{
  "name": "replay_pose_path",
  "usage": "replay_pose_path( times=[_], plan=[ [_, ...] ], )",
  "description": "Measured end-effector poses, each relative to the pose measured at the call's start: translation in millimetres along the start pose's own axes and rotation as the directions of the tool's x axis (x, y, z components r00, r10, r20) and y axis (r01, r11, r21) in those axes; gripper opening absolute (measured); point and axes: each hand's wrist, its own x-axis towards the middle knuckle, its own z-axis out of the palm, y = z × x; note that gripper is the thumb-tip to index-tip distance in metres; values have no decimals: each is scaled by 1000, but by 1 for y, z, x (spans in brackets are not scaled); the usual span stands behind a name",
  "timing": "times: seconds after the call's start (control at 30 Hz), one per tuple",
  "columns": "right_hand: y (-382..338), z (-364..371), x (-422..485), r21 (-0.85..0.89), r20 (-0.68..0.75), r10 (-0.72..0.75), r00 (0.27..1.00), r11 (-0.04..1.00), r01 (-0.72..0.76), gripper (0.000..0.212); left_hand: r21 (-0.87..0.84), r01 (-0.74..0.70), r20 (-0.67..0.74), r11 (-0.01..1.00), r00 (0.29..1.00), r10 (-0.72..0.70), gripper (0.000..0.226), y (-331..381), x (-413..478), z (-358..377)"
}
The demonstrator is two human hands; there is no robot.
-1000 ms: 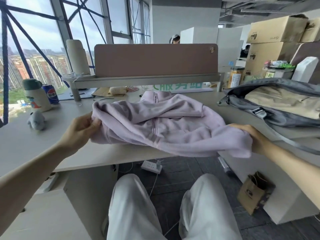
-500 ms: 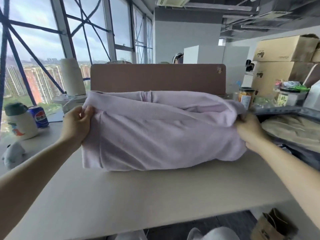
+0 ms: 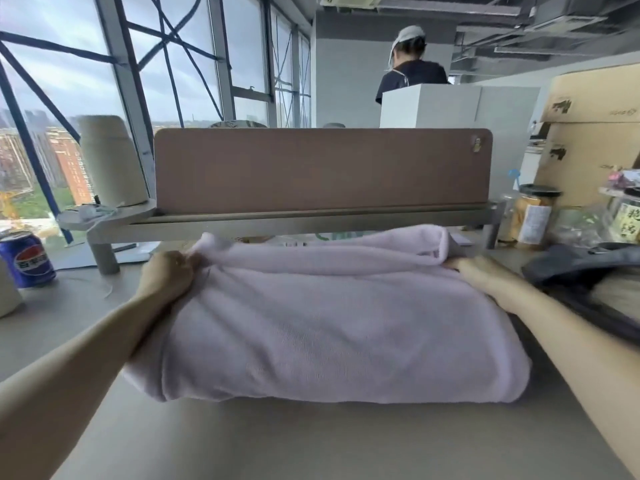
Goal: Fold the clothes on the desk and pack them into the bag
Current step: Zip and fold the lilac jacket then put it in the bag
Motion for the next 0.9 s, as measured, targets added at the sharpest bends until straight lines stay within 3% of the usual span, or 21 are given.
replay_pose_path(
  times=[0.03, 0.1, 0.23, 0.33, 0.4, 0.47, 0.53, 0.6, 0.7, 0.8, 0.83, 0.9],
  plan=[
    [9, 13, 6, -210, 20, -11, 1000, 978, 15, 33, 89, 23, 108, 996, 994, -33, 45, -12, 1, 15],
    [23, 28, 10, -412, 135, -58, 989, 904, 110, 39, 192, 46, 283, 980, 954, -100, 47, -30, 1, 34],
    [11, 20, 12, -186, 213, -263, 941, 935, 303, 58, 208, -62, 289, 976, 957, -1, 53, -33, 11, 19],
    [-9, 22, 22, -195, 341, -454, 823, 822, 535, 68, 114, -320, 338, 941, 903, 266, 86, -16, 22, 10],
    [-19, 36, 31, -253, 417, -499, 760, 739, 624, 59, 164, -463, 433, 871, 827, 358, 75, 4, 24, 20],
    [-24, 52, 39, -319, 442, -447, 778, 732, 602, 44, 319, -543, 569, 777, 765, 301, 42, 20, 25, 40],
    [-26, 64, 47, -383, 449, -399, 800, 723, 575, 30, 390, -598, 612, 700, 736, 287, 8, 23, 31, 58],
    [-29, 64, 49, -390, 419, -438, 795, 704, 593, 43, 248, -636, 587, 731, 699, 410, 22, 15, 38, 62],
    [-38, 51, 52, -384, 234, -628, 743, 642, 664, 63, 19, -697, 314, 716, 684, 658, 38, 13, 49, 46],
    [-53, 39, 59, -402, -2, -625, 780, 715, 572, 44, 42, -557, 124, 829, 826, 549, 39, 26, 59, 46],
    [-58, 45, 58, -448, -19, -591, 807, 726, 521, 37, 77, -551, 116, 831, 833, 541, 39, 28, 59, 54],
    [-57, 71, 56, -569, 52, -519, 853, 687, 452, 20, 163, -579, 237, 799, 809, 538, 39, 18, 52, 78]
  ],
)
